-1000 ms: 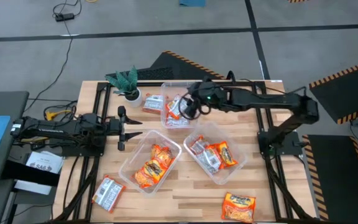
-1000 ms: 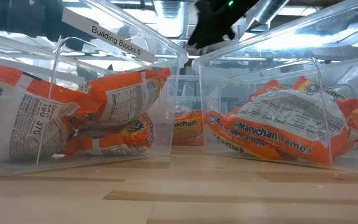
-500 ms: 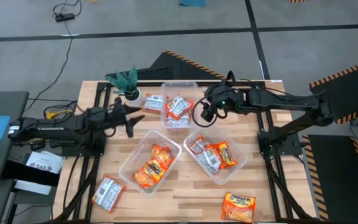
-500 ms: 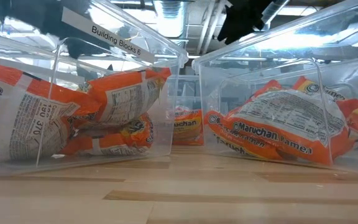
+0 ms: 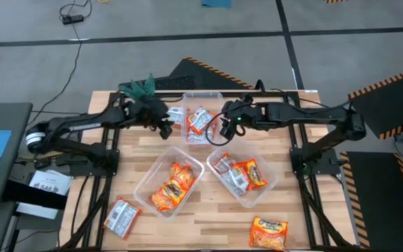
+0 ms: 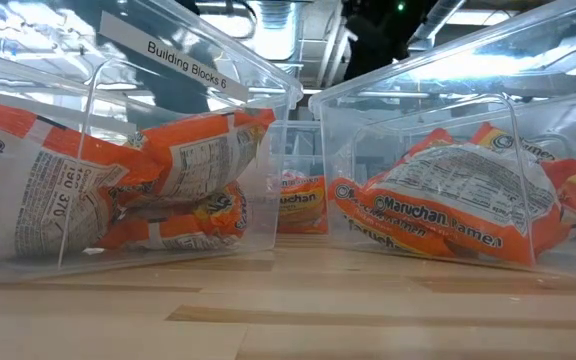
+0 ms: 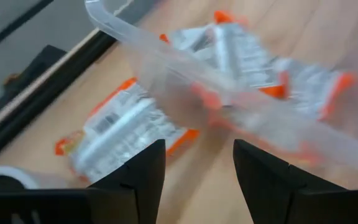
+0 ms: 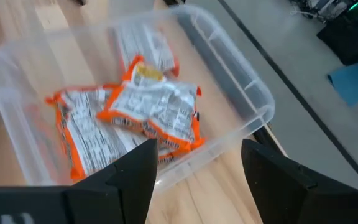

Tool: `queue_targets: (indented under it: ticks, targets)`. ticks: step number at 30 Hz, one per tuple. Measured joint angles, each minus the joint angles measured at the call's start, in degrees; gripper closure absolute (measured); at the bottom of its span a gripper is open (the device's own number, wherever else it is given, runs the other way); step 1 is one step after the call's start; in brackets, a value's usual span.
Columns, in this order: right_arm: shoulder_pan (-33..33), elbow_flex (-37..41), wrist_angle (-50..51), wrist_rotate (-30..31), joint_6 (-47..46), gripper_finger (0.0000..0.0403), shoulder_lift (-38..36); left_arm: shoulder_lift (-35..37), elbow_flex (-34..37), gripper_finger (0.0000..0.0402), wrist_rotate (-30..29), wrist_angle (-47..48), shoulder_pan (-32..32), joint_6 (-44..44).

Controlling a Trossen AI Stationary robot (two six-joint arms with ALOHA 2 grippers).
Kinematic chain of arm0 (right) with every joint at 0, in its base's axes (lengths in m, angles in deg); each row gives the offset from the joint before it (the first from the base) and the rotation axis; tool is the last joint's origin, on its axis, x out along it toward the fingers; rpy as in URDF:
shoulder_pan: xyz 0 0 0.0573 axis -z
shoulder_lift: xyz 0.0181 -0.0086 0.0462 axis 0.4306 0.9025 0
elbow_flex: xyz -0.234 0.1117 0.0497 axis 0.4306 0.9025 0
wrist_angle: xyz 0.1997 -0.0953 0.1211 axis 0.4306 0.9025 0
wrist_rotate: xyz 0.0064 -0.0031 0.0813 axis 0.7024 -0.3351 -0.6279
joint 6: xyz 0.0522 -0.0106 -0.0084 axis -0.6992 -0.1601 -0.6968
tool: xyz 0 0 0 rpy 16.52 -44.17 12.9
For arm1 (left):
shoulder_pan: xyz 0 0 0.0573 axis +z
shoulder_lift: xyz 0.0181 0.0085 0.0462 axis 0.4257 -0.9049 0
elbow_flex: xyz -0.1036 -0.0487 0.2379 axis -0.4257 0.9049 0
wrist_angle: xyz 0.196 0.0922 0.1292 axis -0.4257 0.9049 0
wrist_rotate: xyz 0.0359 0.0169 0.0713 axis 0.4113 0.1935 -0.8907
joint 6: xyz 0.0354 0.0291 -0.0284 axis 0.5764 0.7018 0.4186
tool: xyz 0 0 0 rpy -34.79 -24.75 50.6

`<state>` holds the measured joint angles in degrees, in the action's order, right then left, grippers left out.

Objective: Sort Maruchan noodles
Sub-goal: Adjust the plant on the table

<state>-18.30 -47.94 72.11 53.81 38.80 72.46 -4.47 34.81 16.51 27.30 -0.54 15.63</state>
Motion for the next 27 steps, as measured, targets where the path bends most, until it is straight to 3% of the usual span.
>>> queue_targets:
  ticks: [7,13,16,22,27]
  targets:
    - [0.0,0.0,1.8,0.0,2.5,0.0148,2.0,-10.9,-6.9,0.0226,-2.0,5.0,1.9,15.2]
    - [0.0,0.0,2.1,0.0,2.6,0.0148,1.8,-14.7,-10.7,0.0226,-0.4,9.1,1.4,19.6]
    - [0.0,0.0,2.1,0.1,2.6,0.0148,1.6,-13.8,-11.0,0.0226,-0.6,10.1,0.5,19.0]
    - [0.0,0.0,2.4,0.0,2.6,0.0148,1.6,-8.7,-11.0,0.0226,-9.0,14.2,0.1,19.8]
    - [0.0,0.0,2.4,0.0,2.6,0.0148,1.6,-2.1,-10.9,0.0226,-7.4,10.9,-0.4,22.6]
